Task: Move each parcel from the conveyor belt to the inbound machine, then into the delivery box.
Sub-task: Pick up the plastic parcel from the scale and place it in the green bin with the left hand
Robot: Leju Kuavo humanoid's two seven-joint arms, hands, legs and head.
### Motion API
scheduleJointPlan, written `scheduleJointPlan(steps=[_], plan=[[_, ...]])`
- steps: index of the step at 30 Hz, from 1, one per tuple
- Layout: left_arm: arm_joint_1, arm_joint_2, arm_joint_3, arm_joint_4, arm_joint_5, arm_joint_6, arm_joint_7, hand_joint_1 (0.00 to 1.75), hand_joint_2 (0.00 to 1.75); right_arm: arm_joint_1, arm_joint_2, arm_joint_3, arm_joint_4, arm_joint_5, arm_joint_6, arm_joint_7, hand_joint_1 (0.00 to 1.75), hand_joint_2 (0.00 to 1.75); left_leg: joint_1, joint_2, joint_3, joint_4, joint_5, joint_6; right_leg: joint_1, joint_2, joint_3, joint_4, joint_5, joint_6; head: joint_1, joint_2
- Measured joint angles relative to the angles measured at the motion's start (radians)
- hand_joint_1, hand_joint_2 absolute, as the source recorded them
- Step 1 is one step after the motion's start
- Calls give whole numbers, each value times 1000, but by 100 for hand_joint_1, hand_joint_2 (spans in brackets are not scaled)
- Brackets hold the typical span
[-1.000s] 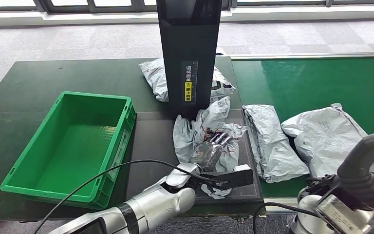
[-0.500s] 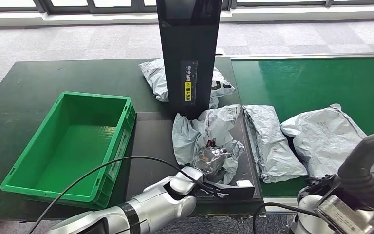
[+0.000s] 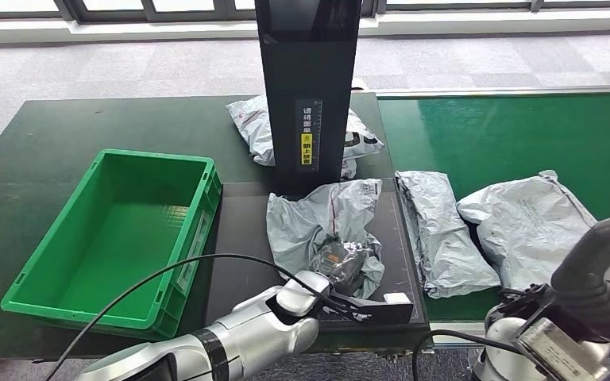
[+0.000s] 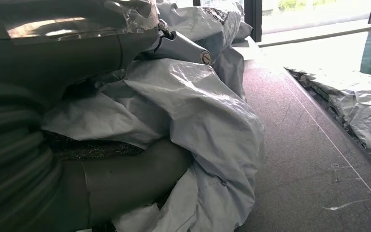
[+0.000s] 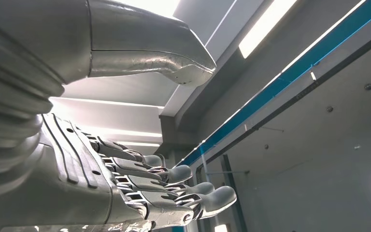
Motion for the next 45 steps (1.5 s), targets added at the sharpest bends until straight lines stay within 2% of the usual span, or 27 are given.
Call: scheduleJointPlan(steps=[5,9,12,14,16,17,18,20,24,27,29,34,40,45], plan=[[0,0,-7,4,-28,33,34,175,175,0,0,0,0,-4,0,0,0,175,0,0,0,0,0,0,0,0,0,0,0,0,0,0],[0,0,-11,15,-69,108,82,175,175,1,0,0,0,-4,0,0,0,175,0,0,0,0,0,0,0,0,0,0,0,0,0,0],[-1,2,-9,23,-123,265,146,175,175,2,0,-3,0,-4,0,1,0,175,0,0,0,0,0,0,0,0,-1,0,0,0,0,0],[1,10,14,4,-235,383,204,175,175,4,0,-10,-1,0,0,2,0,175,0,0,0,0,0,0,0,0,-1,0,0,0,0,0],[24,32,96,-84,-462,437,238,175,175,6,0,-16,-5,4,0,6,0,175,0,0,0,0,0,0,0,0,-1,0,0,0,0,0],[46,45,167,-153,-592,446,231,175,175,6,-1,-17,-6,4,0,8,0,175,0,0,0,0,0,0,0,1,-1,0,0,0,0,0],[72,57,249,-232,-703,450,207,175,175,6,-1,-18,-7,4,0,8,0,175,0,1,0,0,0,0,0,1,-1,0,0,0,0,0],[118,72,414,-385,-826,453,133,175,175,7,-1,-26,-8,4,0,7,0,175,0,2,-1,0,0,0,0,2,-2,0,0,0,0,0],[191,78,684,-631,-848,454,-27,175,175,12,-2,-44,-18,-2,0,1,0,175,0,5,-1,0,-1,0,0,6,-4,0,0,0,0,0],[234,63,848,-758,-824,454,-153,175,175,19,-2,-61,-37,-12,0,-1,0,175,0,5,-2,0,-1,0,0,6,-4,0,0,0,0,0],[252,50,941,-813,-806,454,-207,175,175,22,-2,-70,-48,-15,0,-1,0,175,0,5,-2,0,-1,0,0,6,-4,0,0,0,0,0],[275,33,1103,-878,-774,454,-258,175,175,24,-3,-82,-58,-15,0,0,0,175,0,5,-2,0,0,0,0,6,-3,0,0,0,0,0],[276,26,1253,-880,-730,454,-302,175,175,26,-3,-83,-63,-7,0,3,0,175,0,5,-2,0,0,0,0,6,-3,0,0,0,0,0],[274,24,1335,-863,-724,454,-319,175,175,27,-3,-83,-65,-6,0,7,0,175,0,4,-2,0,0,0,0,6,-3,0,0,0,0,0]])
